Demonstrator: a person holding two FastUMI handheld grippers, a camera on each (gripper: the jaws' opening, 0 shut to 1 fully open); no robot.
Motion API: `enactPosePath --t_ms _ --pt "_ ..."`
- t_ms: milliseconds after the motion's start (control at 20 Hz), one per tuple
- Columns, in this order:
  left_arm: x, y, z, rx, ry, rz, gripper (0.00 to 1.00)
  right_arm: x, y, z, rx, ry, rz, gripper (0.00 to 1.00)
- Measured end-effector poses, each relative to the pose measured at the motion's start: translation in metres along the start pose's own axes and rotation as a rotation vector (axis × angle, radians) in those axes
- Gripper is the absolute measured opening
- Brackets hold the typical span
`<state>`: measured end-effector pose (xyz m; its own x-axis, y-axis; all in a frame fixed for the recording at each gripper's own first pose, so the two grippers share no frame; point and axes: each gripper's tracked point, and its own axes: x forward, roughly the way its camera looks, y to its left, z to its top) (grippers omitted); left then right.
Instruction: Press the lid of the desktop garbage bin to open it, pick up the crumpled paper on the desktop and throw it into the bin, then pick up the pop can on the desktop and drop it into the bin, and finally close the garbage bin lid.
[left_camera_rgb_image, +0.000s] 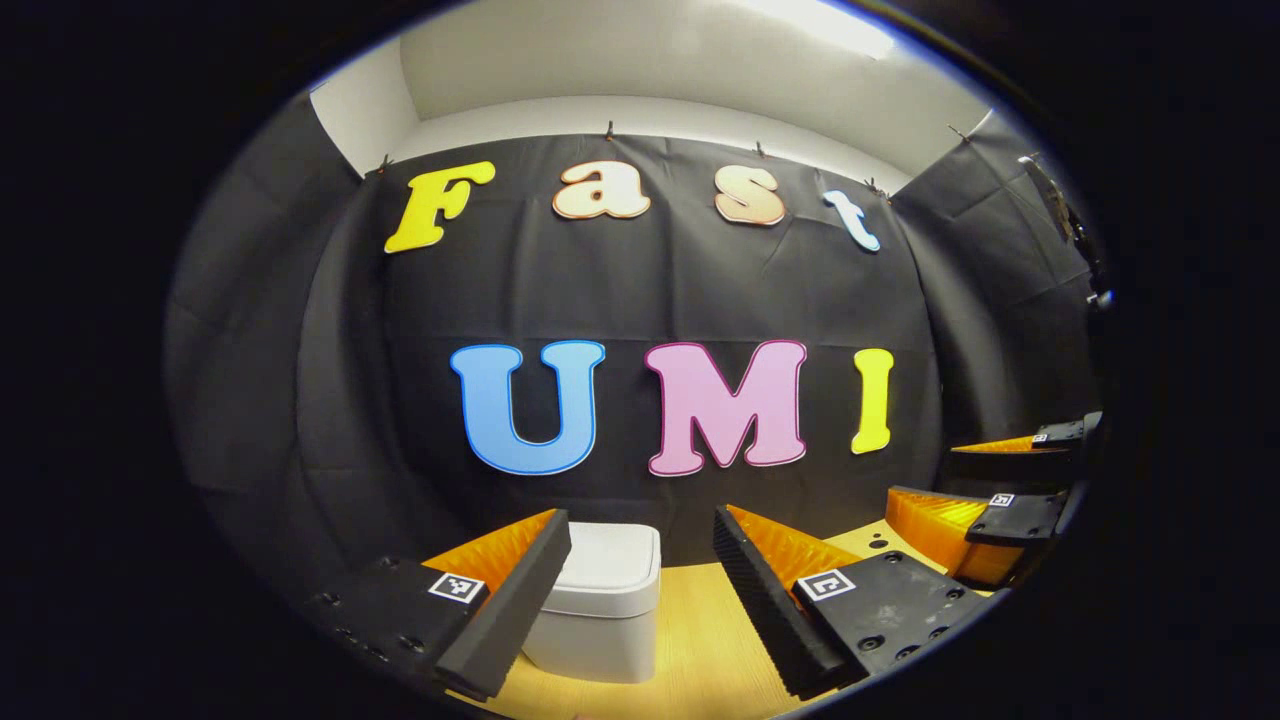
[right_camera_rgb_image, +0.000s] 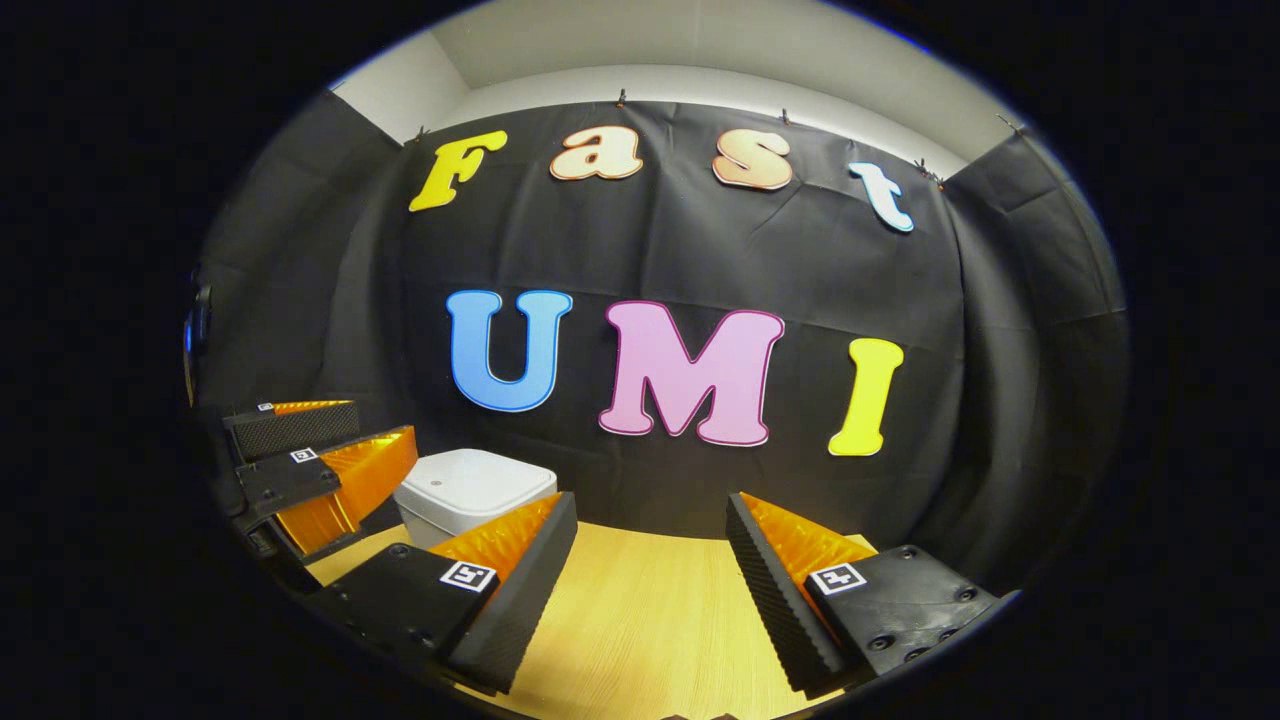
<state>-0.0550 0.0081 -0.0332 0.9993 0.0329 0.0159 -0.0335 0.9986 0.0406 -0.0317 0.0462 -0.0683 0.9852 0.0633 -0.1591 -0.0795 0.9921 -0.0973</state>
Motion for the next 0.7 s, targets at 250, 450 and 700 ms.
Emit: enactPosePath --t_ms 250,450,700 --pt "0.0052 -0.0091 0.0045 -0.002 -0.011 -0.029 0.98 0.0011 -0.0099 0.0090 0.018 -0.021 -0.029 0.98" --pt "0.0065 -0.0101 0.0028 -0.002 -0.009 -0.031 0.98 0.0007 -0.0117 0.0096 0.033 -0.022 -0.037 0.97" --pt "0.0084 -0.0043 -0.0016 -0.013 -0.001 -0.029 0.98 -0.0018 -0.0064 0.0069 0.028 -0.018 -0.037 0.97"
